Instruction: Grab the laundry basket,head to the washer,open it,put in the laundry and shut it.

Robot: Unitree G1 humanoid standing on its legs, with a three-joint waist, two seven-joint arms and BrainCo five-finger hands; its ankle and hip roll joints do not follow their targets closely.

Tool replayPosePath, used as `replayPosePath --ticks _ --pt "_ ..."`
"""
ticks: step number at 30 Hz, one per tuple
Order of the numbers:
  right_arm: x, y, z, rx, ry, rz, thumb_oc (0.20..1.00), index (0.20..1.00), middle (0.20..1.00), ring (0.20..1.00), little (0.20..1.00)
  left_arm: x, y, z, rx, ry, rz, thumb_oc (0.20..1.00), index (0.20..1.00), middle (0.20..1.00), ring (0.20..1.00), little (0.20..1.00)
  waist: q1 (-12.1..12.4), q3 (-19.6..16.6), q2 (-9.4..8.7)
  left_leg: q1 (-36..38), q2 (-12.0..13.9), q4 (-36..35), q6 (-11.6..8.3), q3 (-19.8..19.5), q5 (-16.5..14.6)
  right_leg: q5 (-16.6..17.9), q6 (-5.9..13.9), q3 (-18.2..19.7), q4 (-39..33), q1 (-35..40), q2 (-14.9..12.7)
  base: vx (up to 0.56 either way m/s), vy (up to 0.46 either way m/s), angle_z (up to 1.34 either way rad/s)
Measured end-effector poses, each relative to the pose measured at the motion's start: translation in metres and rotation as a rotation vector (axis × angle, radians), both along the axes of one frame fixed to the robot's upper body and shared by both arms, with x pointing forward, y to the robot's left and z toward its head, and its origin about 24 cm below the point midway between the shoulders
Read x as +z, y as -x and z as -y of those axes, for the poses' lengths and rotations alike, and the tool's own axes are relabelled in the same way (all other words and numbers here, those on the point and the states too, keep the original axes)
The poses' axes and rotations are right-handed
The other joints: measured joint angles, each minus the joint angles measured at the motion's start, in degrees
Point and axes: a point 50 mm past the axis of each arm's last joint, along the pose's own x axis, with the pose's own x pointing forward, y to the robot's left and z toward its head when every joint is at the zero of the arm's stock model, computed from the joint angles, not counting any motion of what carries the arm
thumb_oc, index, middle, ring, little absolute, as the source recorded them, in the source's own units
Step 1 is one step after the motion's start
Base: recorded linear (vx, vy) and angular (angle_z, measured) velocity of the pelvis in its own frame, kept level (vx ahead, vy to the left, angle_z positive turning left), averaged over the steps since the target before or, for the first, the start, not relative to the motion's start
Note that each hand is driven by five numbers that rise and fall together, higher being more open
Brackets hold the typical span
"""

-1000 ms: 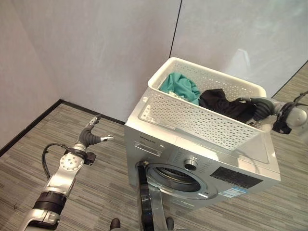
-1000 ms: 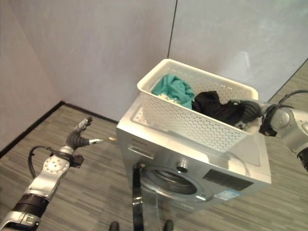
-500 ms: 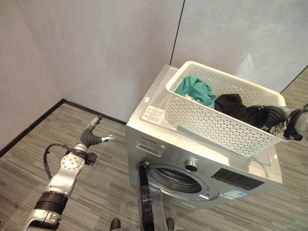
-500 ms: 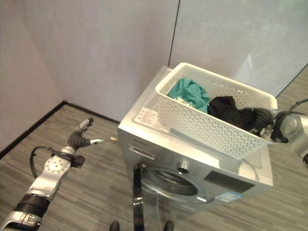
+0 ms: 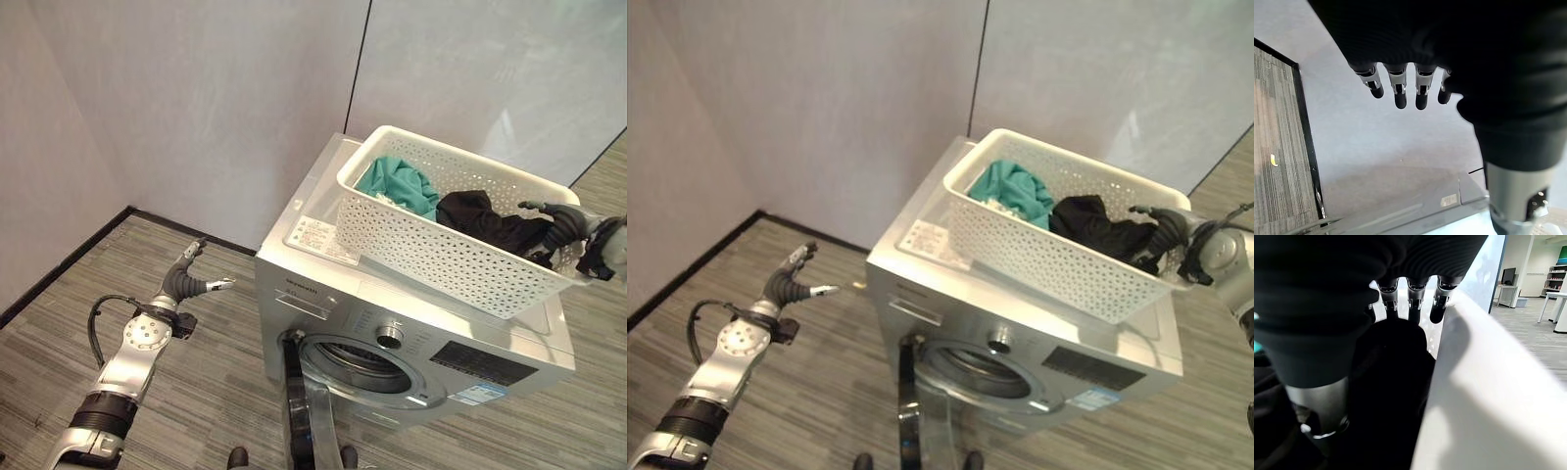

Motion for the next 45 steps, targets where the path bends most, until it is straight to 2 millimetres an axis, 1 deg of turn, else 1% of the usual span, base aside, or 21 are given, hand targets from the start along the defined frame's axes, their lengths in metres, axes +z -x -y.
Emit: replayPosePath --ticks 5,10,15,18,21,22,25,26,28,29,32,35,36,37,38,39,40,41,42,43,45 --pt "0.013 -0.003 -0.001 -0.029 -0.094 0.16 1.0 1.0 1.0 1.0 1.0 -0.01 0.01 -0.006 0.038 0.039 -0.025 1.0 1.0 1.0 1.0 1.0 -0.02 0.03 0.49 0.78 0.01 -0.22 0.1 0.97 -0.11 0.05 0.16 1.37 -0.01 0.0 0.04 0.01 0.007 -0.15" --pt "0.056 0.014 -0.01 0.031 -0.326 0.534 1.0 1.0 1.0 1.0 1.0 -0.018 0.032 -0.025 0.162 0.118 -0.004 1.0 1.0 1.0 1.0 1.0 -1.27 0.07 1.03 1.15 0.13 -0.25 0.23 1.87 -0.21 -0.01 0.0 2.04 -0.01 -0.1 0.13 0.02 0.004 -0.08" --pt "0.063 0.029 -0.014 0.072 -0.417 0.693 1.0 1.0 1.0 1.0 1.0 -0.021 0.044 -0.029 0.179 0.121 0.004 1.0 1.0 1.0 1.0 1.0 -1.38 0.02 1.17 1.53 0.05 -0.26 0.26 2.28 -0.27 -0.04 -0.01 2.7 -0.02 -0.11 0.11 0.01 0.006 -0.06" --pt "0.058 0.037 -0.017 0.069 -0.532 0.823 1.0 1.0 1.0 1.0 1.0 -0.03 0.055 -0.03 0.215 0.148 -0.008 1.0 1.0 1.0 1.0 1.0 -1.37 -0.01 1.19 2.04 0.04 -0.26 0.31 3.22 -0.47 -0.04 0.01 3.37 -0.02 -0.08 0.08 0.04 -0.002 -0.11" --pt "0.035 0.059 -0.012 -0.013 -0.623 0.935 1.0 1.0 1.0 1.0 1.0 -0.039 0.073 -0.038 0.274 0.155 -0.032 1.0 1.0 1.0 1.0 1.0 -1.15 -0.1 1.11 1.99 0.1 -0.26 0.29 3.37 -0.61 -0.04 0.01 3.48 -0.01 -0.18 0.14 0.01 -0.017 -0.01" --pt "0.013 0.08 -0.006 -0.093 -0.552 0.938 1.0 1.0 1.0 1.0 1.0 -0.047 0.09 -0.047 0.357 0.175 -0.048 1.0 1.0 1.0 1.0 1.0 -0.96 0.09 1.52 1.81 -0.02 -0.26 0.35 3.34 -0.64 -0.04 0.01 3.48 -0.01 -0.32 0.02 -0.03 -0.054 -0.01" --pt "-0.01 0.093 0.002 -0.194 -0.452 0.886 1.0 1.0 1.0 1.0 1.0 -0.061 0.109 -0.054 0.434 0.188 -0.099 1.0 1.0 1.0 1.0 1.0 -0.97 -0.38 2.56 1.54 0.09 -0.28 0.37 3.18 -0.71 -0.04 0.04 3.47 -0.02 -0.25 0.06 -0.04 -0.128 0.03" --pt "-0.023 0.113 0.01 -0.275 -0.397 0.908 1.0 1.0 1.0 1.0 1.0 -0.068 0.116 -0.051 0.456 0.217 -0.11 1.0 1.0 1.0 1.0 1.0 -0.69 -1.32 3.04 0.94 0.17 -0.28 0.36 2.49 -0.74 -0.23 0.07 3.01 -0.02 -0.52 0.17 -0.06 -0.152 0.13" --pt "-0.047 0.132 0.018 -0.39 -0.335 0.888 1.0 1.0 1.0 1.0 1.0 -0.082 0.131 -0.049 0.499 0.243 -0.157 1.0 1.0 1.0 1.0 1.0 -0.64 -1.66 3.36 0.9 0.35 -0.27 0.31 2.12 -0.79 -0.48 0.03 2.9 -0.02 -0.42 0.4 -0.07 -0.147 0.08" --pt "-0.065 0.143 0.022 -0.476 -0.31 0.847 1.0 1.0 1.0 1.0 1.0 -0.095 0.15 -0.049 0.541 0.256 -0.222 1.0 1.0 1.0 1.0 1.0 -0.45 -1.52 4.0 0.8 0.61 -0.27 0.37 2.01 -0.77 -0.49 -0.02 2.9 -0.01 -0.42 0.77 -0.15 -0.184 0.01" --pt "-0.101 0.167 0.027 -0.615 -0.248 0.757 1.0 1.0 1.0 1.0 1.0 -0.116 0.172 -0.042 0.626 0.339 -0.29 1.0 1.0 1.0 1.0 1.0 -0.1 -1.71 4.71 0.36 1.47 -0.26 0.46 1.59 -0.7 -0.69 -0.3 2.87 -0.01 -0.65 1.73 -0.21 -0.183 0.03" --pt "-0.124 0.178 0.022 -0.686 -0.256 0.702 1.0 1.0 1.0 1.0 1.0 -0.126 0.179 -0.036 0.647 0.373 -0.335 1.0 1.0 1.0 1.0 1.0 0.13 -1.1 4.97 -1.23 2.41 -0.22 0.39 0.28 -0.72 -0.9 -0.66 1.83 -0.01 -1.44 2.78 -0.27 -0.102 0.18" --pt "-0.134 0.18 0.016 -0.695 -0.266 0.683 1.0 1.0 1.0 1.0 1.0 -0.129 0.172 -0.026 0.619 0.39 -0.339 1.0 1.0 1.0 1.0 1.0 -0.14 -0.61 5.33 -2.57 2.47 0.44 0.95 0.33 1.05 -0.43 -1.1 0.88 0.75 -1.99 4.05 -0.58 -0.127 0.65" --pt "-0.143 0.179 0.011 -0.698 -0.267 0.667 1.0 1.0 1.0 1.0 1.0 -0.128 0.158 -0.019 0.602 0.413 -0.315 1.0 1.0 1.0 1.0 1.0 -1.28 0.52 5.63 -6.26 2.29 4.17 0.7 -0.7 2.72 -0.35 -2.51 -0.99 2.06 -2.79 3.94 -0.65 -0.12 1.06" --pt "-0.143 0.183 0.01 -0.739 -0.277 0.72 1.0 1.0 1.0 1.0 1.0 -0.121 0.143 -0.019 0.578 0.419 -0.276 1.0 1.0 1.0 1.0 1.0 -3.43 1.31 4.03 -8.91 2.77 5.77 0.53 -0.39 3.01 -2.37 -3.34 -1.76 3.1 -4.26 2.56 -0.22 -0.024 1.08" --pt "-0.155 0.179 0.009 -0.77 -0.328 0.706 1.0 1.0 1.0 1.0 1.0 -0.118 0.122 -0.008 0.509 0.418 -0.262 1.0 1.0 1.0 1.0 1.0 -3.1 1.39 2.12 -10.61 3.57 7.93 4.52 5.92 -2.09 0.13 -7.01 -3.3 2.19 -6.39 1.5 -0.12 0.03 0.55" --pt "-0.166 0.173 0.001 -0.783 -0.392 0.676 1.0 1.0 1.0 1.0 1.0 -0.115 0.11 -0.006 0.485 0.418 -0.248 1.0 1.0 1.0 1.0 1.0 -3.24 2.16 -1.34 -12.16 3.18 17.85 4.49 8.55 -4.3 2.12 -7.13 -3.2 0.18 -6.02 -0.04 -0.07 0.078 0.06" --pt "-0.175 0.173 -0.003 -0.78 -0.418 0.635 1.0 1.0 1.0 1.0 1.0 -0.113 0.097 0.0 0.459 0.428 -0.241 1.0 1.0 1.0 1.0 1.0 -3.31 2.66 -2.21 -12.69 4.1 27.25 2.96 8.26 -6.23 2.31 -7.47 -2.79 0.01 -6.08 -0.73 -0.16 0.198 0.08" --pt "-0.179 0.174 -0.006 -0.771 -0.433 0.615 1.0 1.0 1.0 1.0 1.0 -0.114 0.092 0.007 0.43 0.429 -0.248 1.0 1.0 1.0 1.0 1.0 -4.57 2.81 -1.84 -12.61 6.27 35.0 1.49 8.22 -7.22 2.19 -7.58 -3.4 0.0 -5.83 -0.66 -0.17 0.298 0.27" --pt "-0.2 0.184 -0.016 -0.75 -0.445 0.473 1.0 1.0 1.0 1.0 1.0 -0.11 0.077 0.021 0.371 0.438 -0.234 1.0 1.0 1.0 1.0 1.0 -6.47 3.15 -0.77 -9.17 8.92 41.89 -1.69 7.93 -8.95 2.97 -7.5 -4.59 0.01 -5.58 -0.49 -0.12 0.254 0.44" --pt "-0.232 0.202 -0.029 -0.731 -0.463 0.252 1.0 1.0 1.0 1.0 1.0 -0.108 0.067 0.038 0.311 0.456 -0.232 1.0 1.0 1.0 1.0 1.0 -8.5 3.01 1.82 -4.04 10.67 39.53 -2.1 7.78 -9.4 3.11 -6.64 -6.67 0.06 -5.2 -0.88 -0.08 0.205 0.63"
